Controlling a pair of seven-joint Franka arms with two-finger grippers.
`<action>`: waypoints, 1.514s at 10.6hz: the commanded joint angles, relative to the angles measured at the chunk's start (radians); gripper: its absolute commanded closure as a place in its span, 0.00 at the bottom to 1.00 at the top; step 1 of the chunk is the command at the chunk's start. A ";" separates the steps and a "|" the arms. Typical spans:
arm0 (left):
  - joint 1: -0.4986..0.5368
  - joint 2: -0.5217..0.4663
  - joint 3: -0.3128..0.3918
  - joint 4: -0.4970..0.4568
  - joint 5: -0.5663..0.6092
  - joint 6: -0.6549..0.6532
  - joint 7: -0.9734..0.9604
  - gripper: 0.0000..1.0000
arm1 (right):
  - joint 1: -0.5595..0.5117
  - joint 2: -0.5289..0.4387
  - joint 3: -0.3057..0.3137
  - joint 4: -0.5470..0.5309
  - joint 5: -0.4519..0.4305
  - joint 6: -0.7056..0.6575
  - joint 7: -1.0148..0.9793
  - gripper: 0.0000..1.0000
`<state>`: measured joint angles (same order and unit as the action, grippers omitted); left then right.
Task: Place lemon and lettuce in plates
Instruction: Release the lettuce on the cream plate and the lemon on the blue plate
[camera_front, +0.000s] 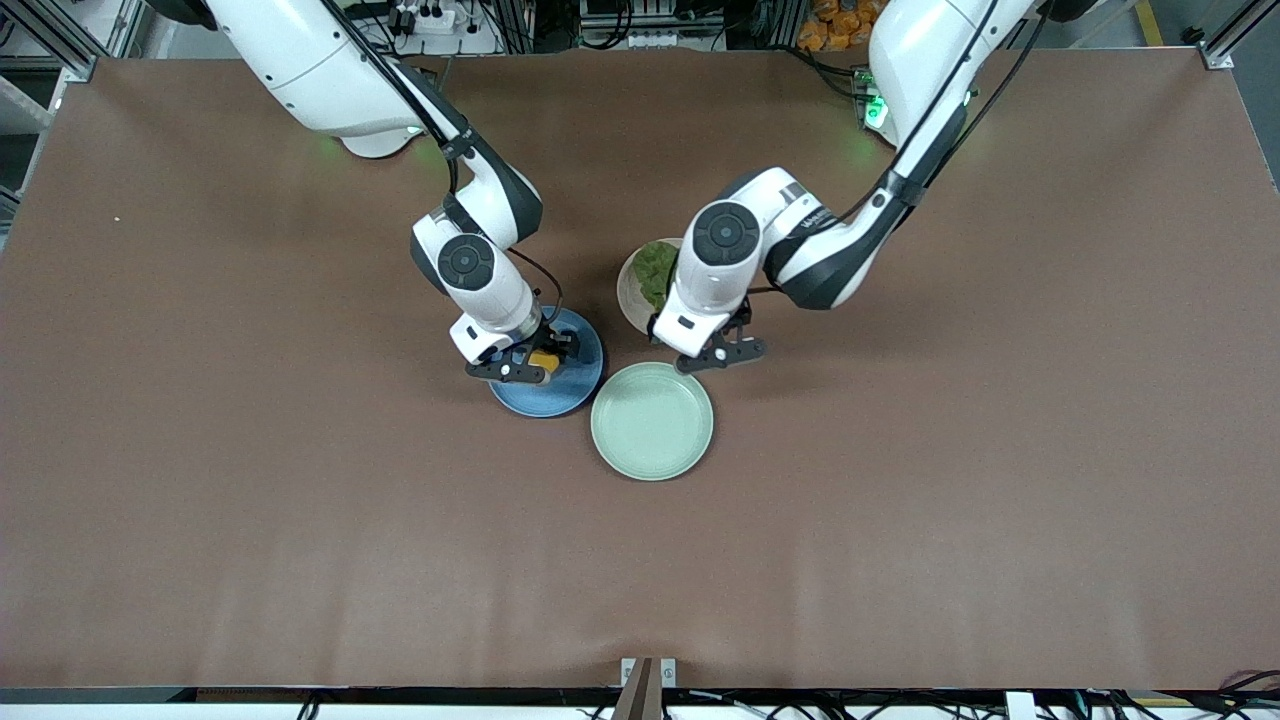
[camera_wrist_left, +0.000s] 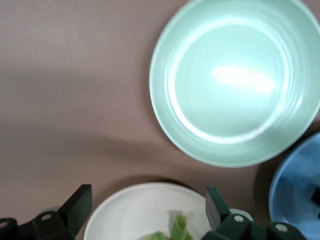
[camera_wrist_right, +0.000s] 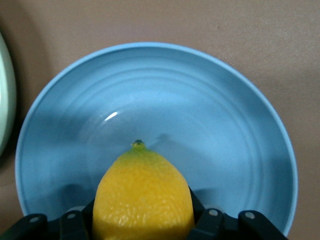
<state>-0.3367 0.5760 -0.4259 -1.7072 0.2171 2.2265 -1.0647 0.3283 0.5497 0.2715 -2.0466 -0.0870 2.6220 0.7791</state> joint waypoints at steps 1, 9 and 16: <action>0.043 -0.019 0.003 0.007 0.071 -0.007 -0.012 0.00 | 0.017 0.022 -0.021 0.025 -0.024 -0.008 0.070 0.31; 0.211 -0.056 0.006 0.034 0.077 -0.091 0.243 0.00 | 0.003 -0.025 -0.021 0.255 -0.027 -0.419 0.161 0.00; 0.154 -0.247 0.291 -0.115 -0.231 -0.249 0.885 0.00 | -0.118 -0.218 -0.138 0.247 -0.010 -0.552 -0.108 0.00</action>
<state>-0.1653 0.4262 -0.1713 -1.7229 0.0227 1.9926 -0.2274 0.2379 0.3898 0.1571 -1.7759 -0.0990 2.1117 0.7443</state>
